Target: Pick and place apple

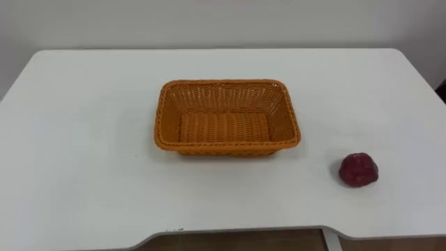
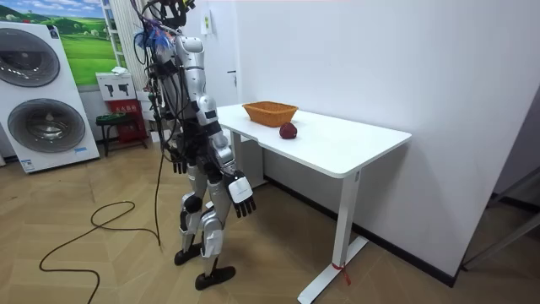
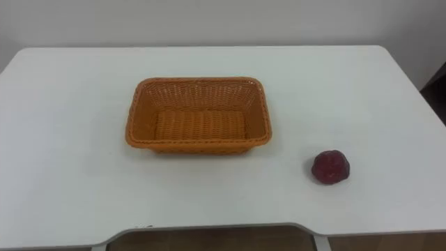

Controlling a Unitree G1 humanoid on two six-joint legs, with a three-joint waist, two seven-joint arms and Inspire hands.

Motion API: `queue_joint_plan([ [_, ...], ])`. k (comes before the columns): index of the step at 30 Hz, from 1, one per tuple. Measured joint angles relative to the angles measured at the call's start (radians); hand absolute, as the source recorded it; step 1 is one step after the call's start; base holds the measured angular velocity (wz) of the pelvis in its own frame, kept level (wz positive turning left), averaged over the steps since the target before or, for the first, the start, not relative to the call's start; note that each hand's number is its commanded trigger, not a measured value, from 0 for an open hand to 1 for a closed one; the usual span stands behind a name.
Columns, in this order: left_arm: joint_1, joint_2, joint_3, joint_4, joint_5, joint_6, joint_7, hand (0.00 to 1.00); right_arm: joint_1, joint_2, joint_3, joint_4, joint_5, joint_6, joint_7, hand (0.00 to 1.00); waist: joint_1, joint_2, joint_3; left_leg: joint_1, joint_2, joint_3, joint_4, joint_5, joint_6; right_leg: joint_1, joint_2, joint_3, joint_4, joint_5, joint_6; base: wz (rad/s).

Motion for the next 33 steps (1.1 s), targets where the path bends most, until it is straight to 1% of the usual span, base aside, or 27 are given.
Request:
queue_joint_plan([
  [7,0.000,0.000,0.000,0.000,-0.002,-0.003,-0.001,0.00,0.000,0.001,0.000,0.000,0.003,-0.001,-0.001,0.00,0.002,-0.001,0.0009,0.001,0.001,0.003,-0.003,0.000,0.000,0.001,0.000,0.000,0.000,0.000,0.000,0.00],
  [9,-0.002,0.000,0.000,0.000,-0.005,-0.003,-0.001,0.00,0.000,0.003,0.000,0.000,0.038,0.000,-0.002,0.00,0.002,-0.001,0.0012,0.002,0.001,0.003,-0.006,0.000,0.000,-0.001,0.001,0.002,0.001,0.000,0.000,0.00],
  [10,-0.001,0.000,0.001,0.000,-0.007,-0.004,-0.001,0.00,0.001,0.006,-0.001,0.000,0.063,0.001,-0.012,0.00,0.003,-0.007,0.0052,0.003,0.002,0.004,-0.006,0.000,0.000,-0.001,0.001,0.002,0.002,0.000,0.000,-0.04],
  [11,0.000,0.000,0.002,0.000,-0.010,-0.006,0.001,0.00,0.001,0.010,-0.002,0.001,0.110,0.001,-0.026,0.00,0.003,-0.001,0.0022,0.006,0.002,0.006,-0.007,0.000,0.000,-0.001,0.002,0.004,0.003,0.000,0.000,-0.04],
  [12,-0.006,0.000,0.003,0.001,-0.013,-0.010,0.004,0.00,0.001,0.014,-0.007,0.006,0.162,0.001,-0.037,0.00,0.001,-0.010,0.0083,0.008,0.003,0.006,-0.007,0.000,0.000,-0.001,0.002,0.006,0.005,0.000,0.000,-0.04],
  [13,-0.009,0.000,0.005,0.004,-0.011,-0.014,0.005,0.00,0.002,0.017,-0.019,0.008,0.186,0.002,-0.040,0.00,0.001,-0.007,0.0062,0.008,0.003,0.007,-0.007,-0.001,-0.001,0.000,0.003,0.006,0.006,0.000,0.000,0.00],
  [14,-0.009,0.000,0.012,0.012,-0.009,-0.025,0.011,0.00,0.005,0.021,-0.048,0.007,0.239,0.002,-0.050,0.00,-0.001,-0.003,0.0045,0.008,0.003,0.008,-0.006,-0.001,-0.001,-0.001,0.003,0.007,0.007,0.000,0.000,0.00],
  [15,-0.009,0.000,0.016,0.015,-0.009,-0.028,0.013,0.00,0.007,0.022,-0.064,0.006,0.263,0.003,-0.055,0.00,-0.001,-0.002,0.0046,0.009,0.004,0.009,-0.006,-0.001,-0.001,-0.001,0.003,0.007,0.008,0.000,0.000,-0.04],
  [16,-0.009,0.000,0.025,0.017,-0.010,-0.034,0.016,0.00,0.008,0.022,-0.100,0.003,0.320,0.003,-0.071,0.00,-0.004,0.000,0.0046,0.010,0.004,0.010,-0.007,-0.001,-0.001,-0.002,0.004,0.009,0.012,0.000,0.000,-0.06],
  [17,-0.006,0.000,0.042,0.017,-0.009,-0.046,0.022,0.00,0.009,0.021,-0.149,-0.006,0.391,0.003,-0.093,0.00,-0.006,-0.003,0.0070,0.014,0.005,0.014,-0.007,-0.001,-0.001,-0.003,0.003,0.010,0.018,0.000,0.000,-0.08],
  [18,-0.005,-0.001,0.053,0.017,-0.009,-0.051,0.025,0.00,0.011,0.020,-0.173,-0.011,0.427,0.003,-0.107,0.00,-0.006,-0.001,0.0059,0.017,0.005,0.019,-0.008,-0.001,-0.001,-0.002,0.004,0.014,0.018,0.000,0.000,-0.14],
  [19,-0.002,-0.002,0.072,0.016,-0.010,-0.062,0.036,0.00,0.007,0.019,-0.227,-0.017,0.503,0.001,-0.133,0.00,-0.007,0.003,0.0041,0.021,0.006,0.026,-0.008,-0.002,-0.002,-0.001,0.005,0.018,0.018,0.000,0.000,-0.11],
  [20,0.004,-0.002,0.099,0.007,-0.010,-0.069,0.045,0.00,0.001,0.019,-0.287,-0.028,0.586,0.000,-0.162,0.00,-0.019,0.001,0.0054,0.023,0.006,0.028,-0.010,-0.002,-0.002,-0.001,0.005,0.018,0.019,0.000,0.000,-0.08],
  [21,0.010,-0.002,0.112,0.000,-0.013,-0.072,0.047,0.00,0.001,0.019,-0.320,-0.043,0.627,0.001,-0.177,0.00,-0.026,0.002,0.0051,0.024,0.006,0.028,-0.011,-0.002,-0.002,-0.003,0.005,0.018,0.019,0.000,0.000,0.00],
  [22,0.024,-0.002,0.138,-0.012,-0.022,-0.079,0.047,0.00,0.001,0.019,-0.403,-0.081,0.693,0.002,-0.201,0.00,-0.047,0.003,0.0044,0.026,0.005,0.028,-0.010,-0.002,-0.001,-0.004,0.005,0.019,0.019,0.000,0.000,0.00],
  [23,0.040,-0.001,0.163,-0.025,-0.030,-0.086,0.049,0.00,0.002,0.015,-0.470,-0.128,0.747,0.000,-0.229,0.00,-0.061,0.002,0.0010,0.026,0.004,0.029,-0.010,-0.002,0.000,-0.005,0.004,0.020,0.020,-0.001,0.000,-0.04],
  [24,0.043,0.000,0.175,-0.025,-0.030,-0.089,0.052,0.00,0.001,0.011,-0.493,-0.146,0.773,-0.005,-0.243,0.00,-0.067,0.005,0.0015,0.026,0.004,0.031,-0.010,-0.003,0.000,-0.006,0.003,0.021,0.020,-0.001,-0.001,-0.07],
  [26,0.044,0.008,0.202,-0.025,-0.032,-0.104,0.068,0.00,0.000,-0.006,-0.548,-0.195,0.876,-0.038,-0.295,0.00,-0.076,0.002,-0.0008,0.026,0.005,0.042,-0.010,-0.002,0.000,-0.013,0.004,0.031,0.025,-0.001,-0.001,-0.13],
  [27,0.047,0.009,0.203,-0.025,-0.033,-0.110,0.073,0.00,-0.001,-0.009,-0.560,-0.210,0.904,-0.045,-0.310,0.00,-0.079,0.002,-0.0012,0.026,0.005,0.046,-0.010,-0.002,0.000,-0.016,0.004,0.034,0.031,-0.002,-0.002,-0.18],
  [28,0.052,0.009,0.208,-0.026,-0.032,-0.114,0.082,0.00,0.000,-0.012,-0.591,-0.245,0.942,-0.048,-0.342,0.00,-0.081,-0.001,-0.0021,0.027,0.004,0.052,-0.010,-0.002,0.000,-0.021,0.004,0.042,0.041,-0.005,-0.002,-0.16],
  [31,0.054,0.010,0.221,-0.030,-0.028,-0.111,0.084,0.00,-0.001,-0.013,-0.631,-0.320,0.954,-0.069,-0.428,0.00,-0.084,-0.005,-0.0041,0.026,0.003,0.063,-0.007,-0.002,0.000,-0.030,0.002,0.052,0.052,-0.008,-0.002,-0.11],
  [33,0.058,0.009,0.221,-0.046,-0.026,-0.111,0.084,0.00,-0.004,-0.013,-0.659,-0.374,0.950,-0.071,-0.488,0.00,-0.084,-0.009,-0.0070,0.021,0.002,0.064,-0.006,-0.002,0.000,-0.036,0.001,0.055,0.053,-0.009,0.000,-0.03],
])
